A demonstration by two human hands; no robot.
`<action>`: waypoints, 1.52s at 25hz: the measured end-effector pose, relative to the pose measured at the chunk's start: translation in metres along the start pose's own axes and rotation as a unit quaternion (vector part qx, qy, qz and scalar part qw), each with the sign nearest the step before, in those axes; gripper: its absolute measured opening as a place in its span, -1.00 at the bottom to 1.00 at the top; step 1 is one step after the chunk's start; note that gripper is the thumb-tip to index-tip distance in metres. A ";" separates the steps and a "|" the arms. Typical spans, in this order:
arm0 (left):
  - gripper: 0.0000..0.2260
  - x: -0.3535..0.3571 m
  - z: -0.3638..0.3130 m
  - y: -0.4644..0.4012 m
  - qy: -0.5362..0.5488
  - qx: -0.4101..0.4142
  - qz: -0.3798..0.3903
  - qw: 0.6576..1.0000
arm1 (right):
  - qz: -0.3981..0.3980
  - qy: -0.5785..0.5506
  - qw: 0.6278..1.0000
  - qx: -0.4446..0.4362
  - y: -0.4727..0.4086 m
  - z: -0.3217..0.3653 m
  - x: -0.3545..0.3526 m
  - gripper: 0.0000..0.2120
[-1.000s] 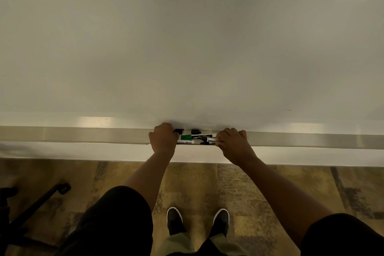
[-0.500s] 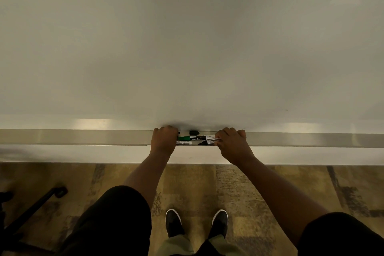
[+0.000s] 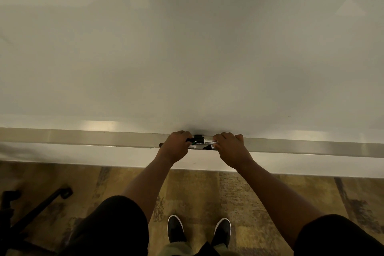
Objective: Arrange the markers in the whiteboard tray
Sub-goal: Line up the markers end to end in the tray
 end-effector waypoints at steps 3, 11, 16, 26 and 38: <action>-0.79 0.000 -0.005 0.000 0.007 0.007 0.001 1.000 | 0.002 0.011 1.000 -0.013 0.000 0.006 -0.002 -0.79; -0.86 -0.006 -0.010 -0.002 0.090 -0.014 -0.031 0.995 | 0.022 -0.010 0.999 -0.035 -0.002 0.015 -0.005 -0.74; -0.84 -0.006 -0.009 -0.007 0.136 -0.053 -0.051 0.988 | 0.026 -0.080 0.995 -0.049 -0.010 0.016 -0.012 -0.74; -0.82 -0.016 -0.014 -0.008 0.097 0.005 -0.099 0.990 | 0.073 -0.195 0.978 0.002 -0.011 0.011 -0.005 -0.73; -0.80 -0.013 0.042 0.009 0.127 -0.185 -0.132 0.966 | 0.073 -0.002 0.997 0.023 -0.004 -0.025 0.011 -0.82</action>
Point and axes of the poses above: each hand's wrist, its own y-axis away from the middle knuckle, its own x-axis out of the palm, z = x × y, the point moved 7 cm from there along -y, towards the middle knuckle, and after that the axes turned 6 degrees about x, right-handed, at the moved point
